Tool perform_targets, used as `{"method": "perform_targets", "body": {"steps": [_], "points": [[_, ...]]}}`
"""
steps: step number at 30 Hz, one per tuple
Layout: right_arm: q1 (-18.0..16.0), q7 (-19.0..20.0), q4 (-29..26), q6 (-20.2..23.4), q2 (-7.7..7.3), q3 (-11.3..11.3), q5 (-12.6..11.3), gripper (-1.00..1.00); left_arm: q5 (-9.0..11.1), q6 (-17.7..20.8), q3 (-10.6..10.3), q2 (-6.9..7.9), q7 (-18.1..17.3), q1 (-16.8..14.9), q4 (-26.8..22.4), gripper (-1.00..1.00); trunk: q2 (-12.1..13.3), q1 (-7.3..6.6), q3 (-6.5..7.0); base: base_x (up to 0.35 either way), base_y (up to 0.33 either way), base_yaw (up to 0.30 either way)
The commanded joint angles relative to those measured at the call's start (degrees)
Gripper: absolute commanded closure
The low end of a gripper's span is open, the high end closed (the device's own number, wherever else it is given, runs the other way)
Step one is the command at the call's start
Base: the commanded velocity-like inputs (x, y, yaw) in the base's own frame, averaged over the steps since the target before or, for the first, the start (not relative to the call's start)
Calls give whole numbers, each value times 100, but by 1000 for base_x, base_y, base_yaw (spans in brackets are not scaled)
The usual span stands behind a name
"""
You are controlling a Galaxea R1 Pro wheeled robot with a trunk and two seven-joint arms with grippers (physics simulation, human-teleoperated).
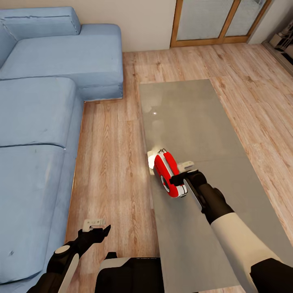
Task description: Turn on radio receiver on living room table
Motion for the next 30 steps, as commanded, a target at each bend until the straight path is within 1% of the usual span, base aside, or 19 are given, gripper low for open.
{"method": "perform_targets", "body": {"steps": [1,6,15,16,30], "points": [[0,2,49,-8,0,0,10,-100,0,0,0,0,-1,0,0,-100,0,0,0,0,0,0],[0,6,161,-95,-6,0,-2,-100,0,0,-1,0,2,0,0,-100,0,0,0,0,0,0],[0,6,181,-122,-10,9,-2,-100,0,0,0,0,5,0,0,-100,0,0,0,0,0,0],[0,6,181,-121,-10,10,-3,100,0,0,0,0,5,0,0,-100,0,0,0,0,0,0],[0,5,181,-143,-10,9,42,100,0,0,-1,-1,5,0,0,-100,0,0,0,0,0,0]]}}
